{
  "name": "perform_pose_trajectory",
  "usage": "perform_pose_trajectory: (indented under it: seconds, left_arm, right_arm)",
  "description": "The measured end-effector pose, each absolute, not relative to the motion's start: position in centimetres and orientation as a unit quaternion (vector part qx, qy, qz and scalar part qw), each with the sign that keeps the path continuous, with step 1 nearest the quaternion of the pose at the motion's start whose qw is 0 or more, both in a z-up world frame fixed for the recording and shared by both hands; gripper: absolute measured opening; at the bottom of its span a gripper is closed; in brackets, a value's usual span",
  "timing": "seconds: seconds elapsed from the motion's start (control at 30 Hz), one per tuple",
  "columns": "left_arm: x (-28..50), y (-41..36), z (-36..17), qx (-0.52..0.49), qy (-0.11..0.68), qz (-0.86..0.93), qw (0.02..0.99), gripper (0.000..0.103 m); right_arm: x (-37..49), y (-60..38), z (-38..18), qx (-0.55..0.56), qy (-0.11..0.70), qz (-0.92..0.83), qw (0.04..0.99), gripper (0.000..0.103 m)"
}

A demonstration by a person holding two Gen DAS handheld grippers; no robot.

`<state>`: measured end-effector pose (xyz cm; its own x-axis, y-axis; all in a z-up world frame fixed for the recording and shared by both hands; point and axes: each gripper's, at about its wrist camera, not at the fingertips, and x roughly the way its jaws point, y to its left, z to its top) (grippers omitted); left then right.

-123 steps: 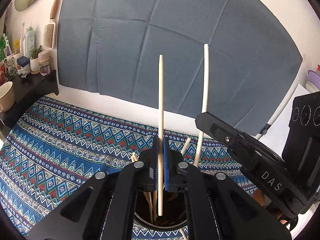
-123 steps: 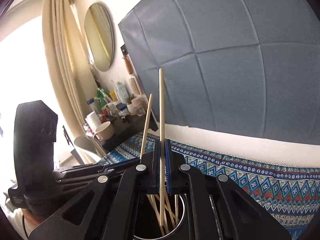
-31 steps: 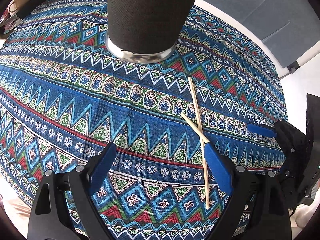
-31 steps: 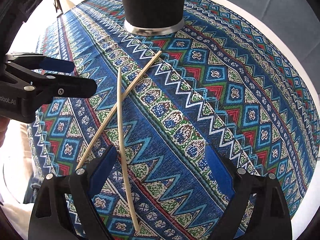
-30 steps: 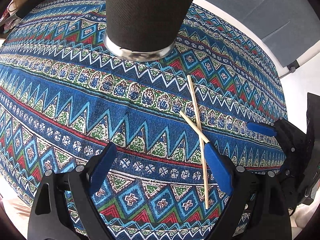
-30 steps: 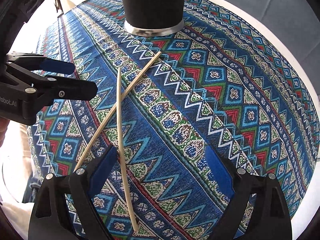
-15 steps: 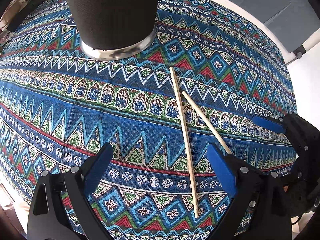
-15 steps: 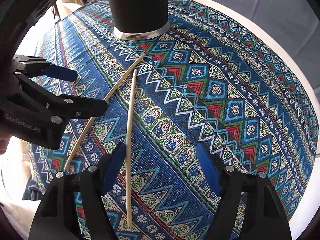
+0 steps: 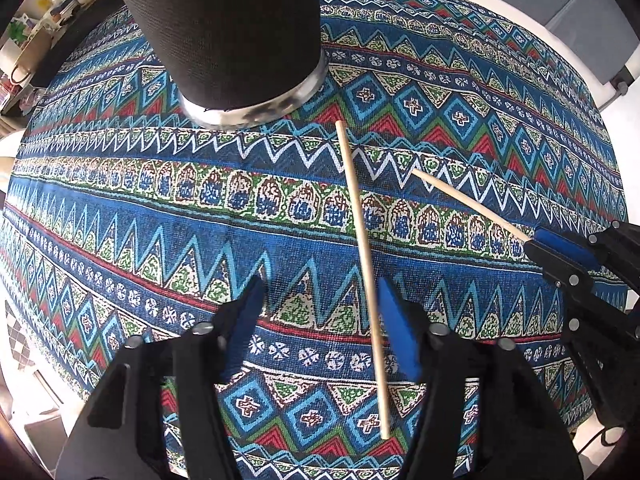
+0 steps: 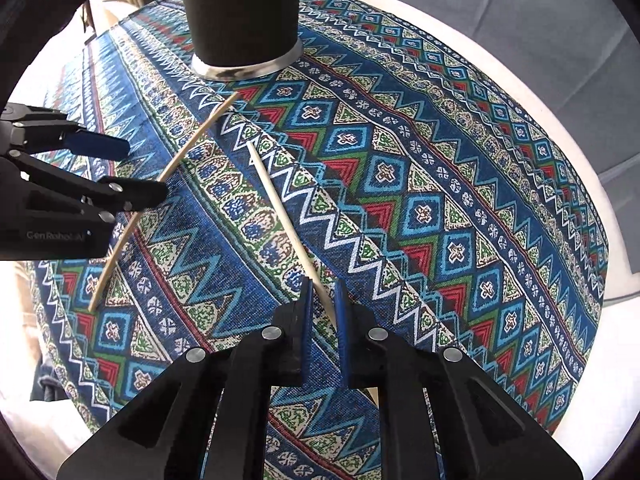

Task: Organize utensils
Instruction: 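Lower both tools to the last sticks and close both grippers on one each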

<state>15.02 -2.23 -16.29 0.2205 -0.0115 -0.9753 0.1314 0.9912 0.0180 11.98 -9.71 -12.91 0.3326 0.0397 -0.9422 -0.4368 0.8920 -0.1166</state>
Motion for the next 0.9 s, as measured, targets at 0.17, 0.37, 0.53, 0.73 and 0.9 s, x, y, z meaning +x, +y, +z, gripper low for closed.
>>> perform_pose_trajectory:
  seconds: [0.17, 0.37, 0.53, 0.73, 0.9]
  left_arm:
    - [15.1, -0.4, -16.0, 0.031, 0.636, -0.053, 0.769, 0.005]
    - [14.5, 2.2, -15.6, 0.010, 0.639, -0.041, 0.768, 0.005]
    - [14.0, 5.0, -13.8, 0.004, 0.630, -0.028, 0.776, 0.005]
    - [15.3, 7.8, -11.1, -0.012, 0.617, -0.014, 0.786, 0.005]
    - [14.8, 8.1, -8.5, -0.041, 0.609, -0.004, 0.792, 0.005]
  right_arm:
    - [12.4, -11.1, -12.9, -0.163, 0.566, 0.125, 0.799, 0.007]
    - [13.1, -14.5, -12.8, -0.114, 0.582, 0.095, 0.799, 0.005]
    - [13.5, -17.1, -11.6, -0.064, 0.578, 0.081, 0.810, 0.005]
    - [13.7, -18.7, -9.5, -0.040, 0.559, 0.075, 0.825, 0.005]
    - [14.1, -19.0, -7.8, -0.023, 0.545, 0.079, 0.834, 0.005]
